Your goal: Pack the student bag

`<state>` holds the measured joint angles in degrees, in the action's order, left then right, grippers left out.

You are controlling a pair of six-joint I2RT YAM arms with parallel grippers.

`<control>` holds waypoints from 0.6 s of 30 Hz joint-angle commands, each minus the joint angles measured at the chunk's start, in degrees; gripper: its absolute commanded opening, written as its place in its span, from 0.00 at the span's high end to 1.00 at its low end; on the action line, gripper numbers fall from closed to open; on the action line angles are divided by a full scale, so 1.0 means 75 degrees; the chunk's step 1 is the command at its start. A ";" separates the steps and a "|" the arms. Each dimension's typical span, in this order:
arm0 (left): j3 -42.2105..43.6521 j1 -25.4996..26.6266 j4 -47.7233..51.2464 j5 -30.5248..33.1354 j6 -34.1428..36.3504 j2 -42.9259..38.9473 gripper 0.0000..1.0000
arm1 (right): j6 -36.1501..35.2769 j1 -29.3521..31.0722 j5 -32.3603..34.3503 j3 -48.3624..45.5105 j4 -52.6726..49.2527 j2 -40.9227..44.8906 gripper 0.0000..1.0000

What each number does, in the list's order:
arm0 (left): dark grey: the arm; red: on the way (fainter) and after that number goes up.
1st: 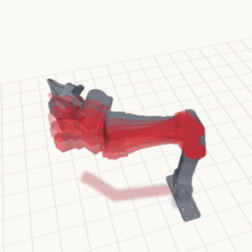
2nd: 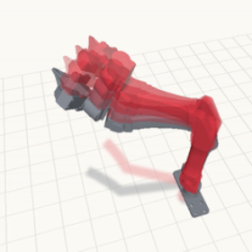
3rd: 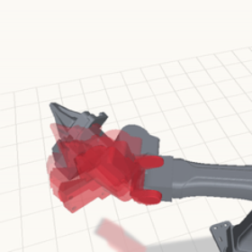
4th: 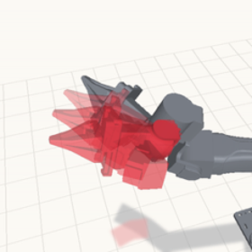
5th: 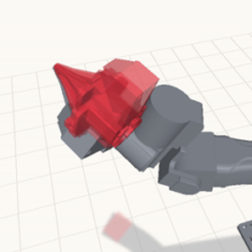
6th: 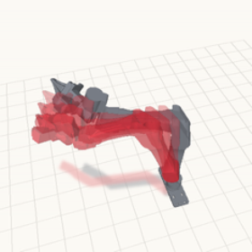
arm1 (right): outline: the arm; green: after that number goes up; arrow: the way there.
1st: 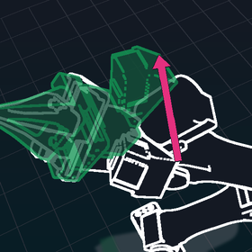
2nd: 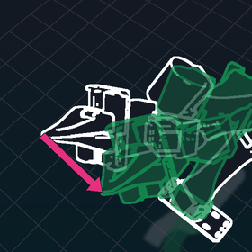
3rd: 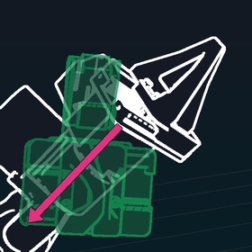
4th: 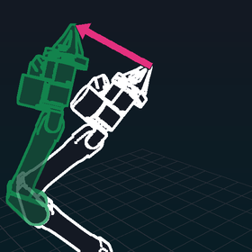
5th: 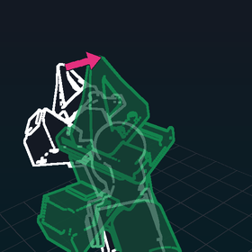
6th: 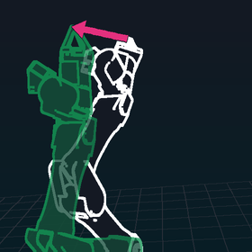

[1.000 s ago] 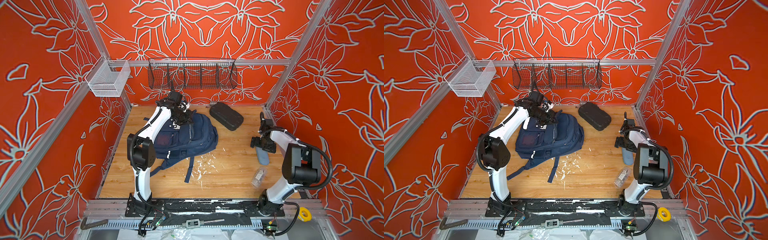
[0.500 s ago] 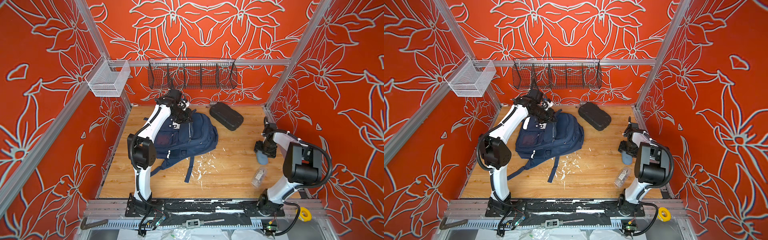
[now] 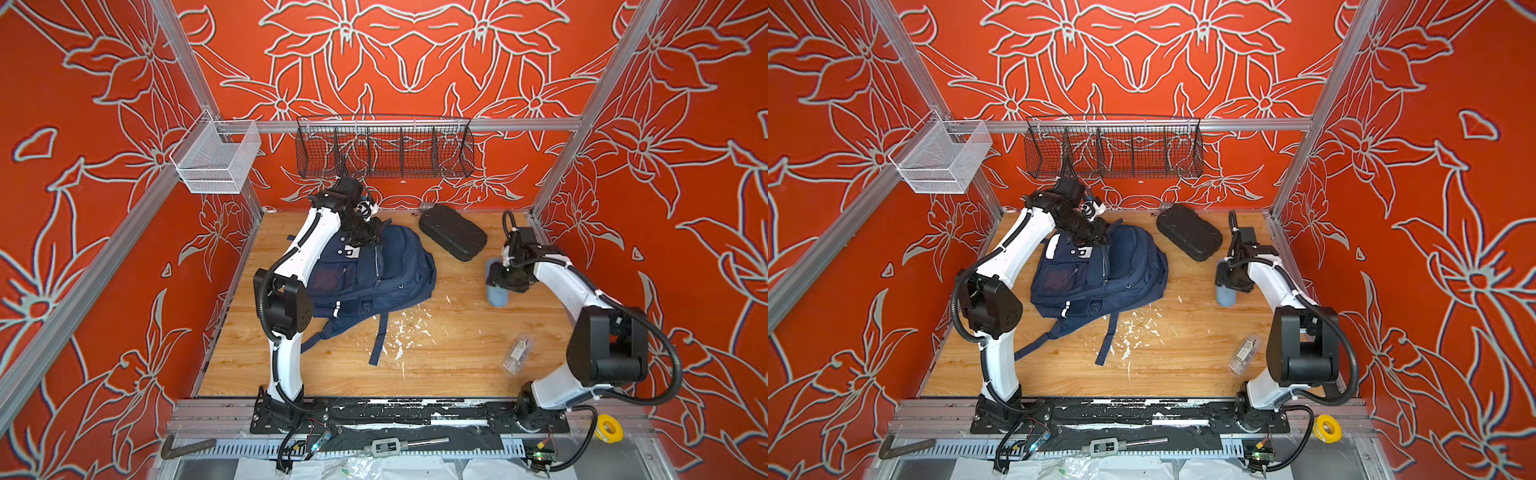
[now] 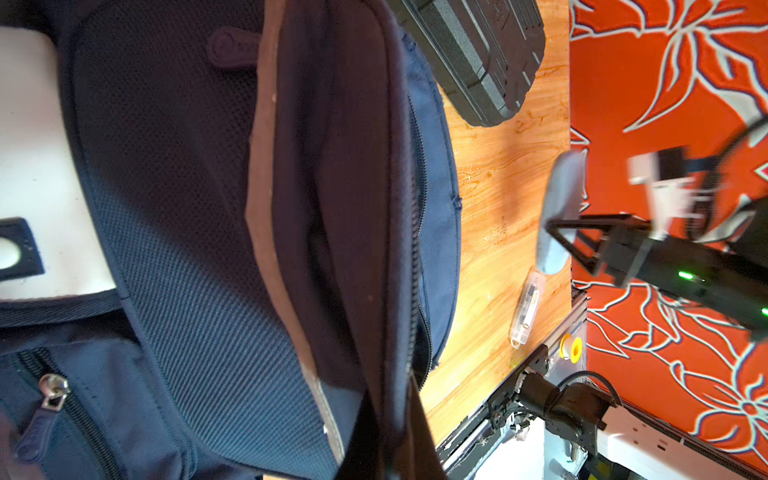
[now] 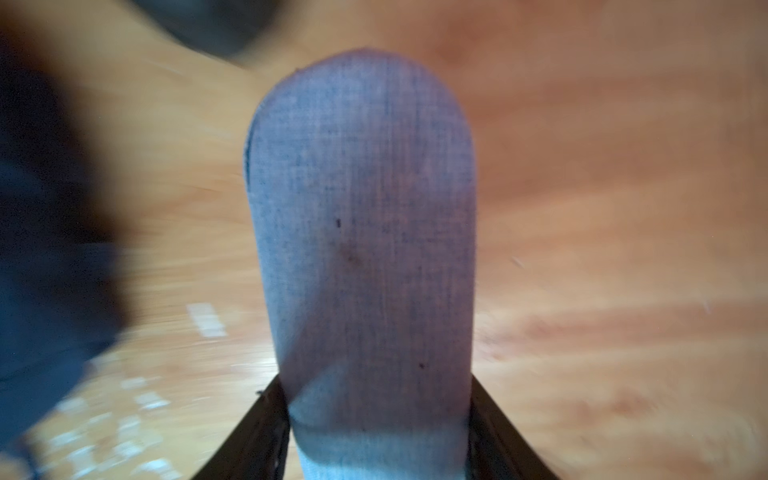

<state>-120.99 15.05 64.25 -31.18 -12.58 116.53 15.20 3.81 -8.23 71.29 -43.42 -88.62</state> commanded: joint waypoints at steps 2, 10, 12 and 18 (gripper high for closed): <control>-0.0081 -0.0002 0.0224 -0.0284 0.0342 -0.0424 1.00 | 0.0812 0.1331 -0.0850 0.1132 0.0400 0.0072 0.65; 0.0171 0.0003 -0.0103 -0.0361 0.0195 -0.0793 1.00 | 0.2575 0.3408 -0.1802 0.2434 0.2908 -0.1793 0.60; 0.0154 -0.0003 -0.0160 -0.0248 0.0128 -0.0829 1.00 | 0.3365 0.3668 -0.2110 0.2614 0.3710 -0.2347 0.60; 0.0116 -0.0002 -0.0610 -0.0270 -0.0225 -0.0876 1.00 | 0.4942 0.4097 -0.2419 0.2707 0.5262 -0.3400 0.36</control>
<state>-119.07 14.94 63.77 -29.58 -13.45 114.43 43.38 34.04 -23.81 89.86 -12.16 -112.97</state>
